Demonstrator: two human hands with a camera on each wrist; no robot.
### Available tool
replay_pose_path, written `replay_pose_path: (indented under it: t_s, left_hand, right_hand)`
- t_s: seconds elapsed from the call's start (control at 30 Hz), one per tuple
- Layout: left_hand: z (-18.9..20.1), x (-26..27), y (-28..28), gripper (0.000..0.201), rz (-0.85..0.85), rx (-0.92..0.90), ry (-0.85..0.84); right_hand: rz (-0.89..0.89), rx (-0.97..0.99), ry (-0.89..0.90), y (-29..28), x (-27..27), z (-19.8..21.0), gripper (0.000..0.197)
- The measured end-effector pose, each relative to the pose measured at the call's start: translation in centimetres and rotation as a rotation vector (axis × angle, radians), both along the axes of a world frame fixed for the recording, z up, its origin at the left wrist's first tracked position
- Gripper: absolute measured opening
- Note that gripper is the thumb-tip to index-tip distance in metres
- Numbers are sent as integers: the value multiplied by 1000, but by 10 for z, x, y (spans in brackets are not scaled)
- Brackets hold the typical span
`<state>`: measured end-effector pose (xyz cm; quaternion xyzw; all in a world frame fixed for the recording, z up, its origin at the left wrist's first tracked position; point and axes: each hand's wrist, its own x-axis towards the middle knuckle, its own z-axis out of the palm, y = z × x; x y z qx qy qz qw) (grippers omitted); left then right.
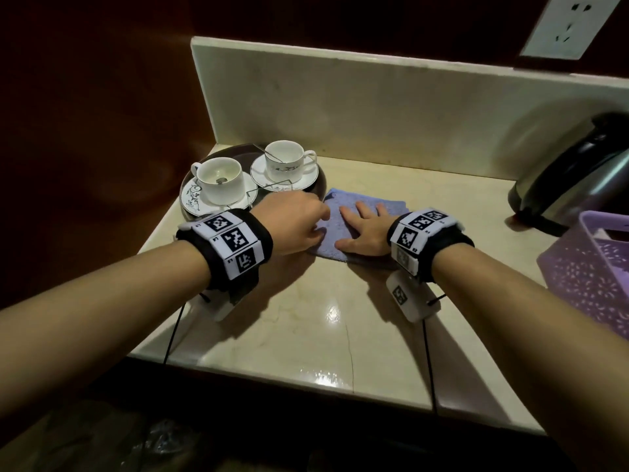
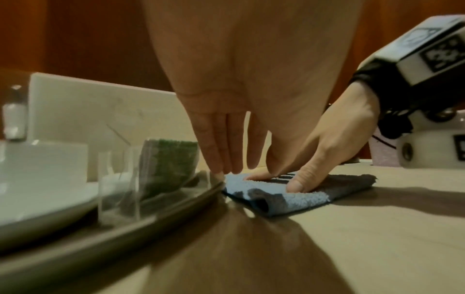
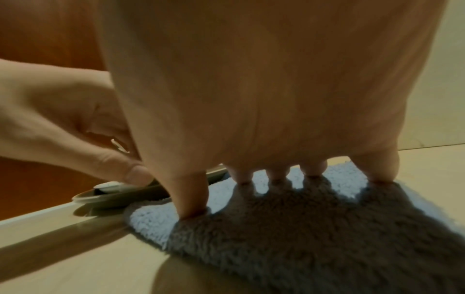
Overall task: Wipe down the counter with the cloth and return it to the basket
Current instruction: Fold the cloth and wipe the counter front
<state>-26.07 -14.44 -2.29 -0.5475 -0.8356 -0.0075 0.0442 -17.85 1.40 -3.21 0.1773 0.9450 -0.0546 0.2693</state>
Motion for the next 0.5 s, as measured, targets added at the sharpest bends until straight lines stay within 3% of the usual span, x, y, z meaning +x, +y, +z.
replay_pose_path:
  t_s: [0.17,0.27,0.4,0.5]
  left_hand:
    - [17,-16,23,27,21,11,44]
    - [22,-25,35,11,99,-57,48]
    - [21,-30,41,25,145,-154,112]
    - [17,-33,40,25,138,-212,140]
  right_hand:
    - [26,-9,2,21,-23,-1,83]
    - [40,-19,16,37,-39,-3,84]
    - [66,2,53,53,-61,-4,82]
    - [84,9,60,60,-74,-3,82]
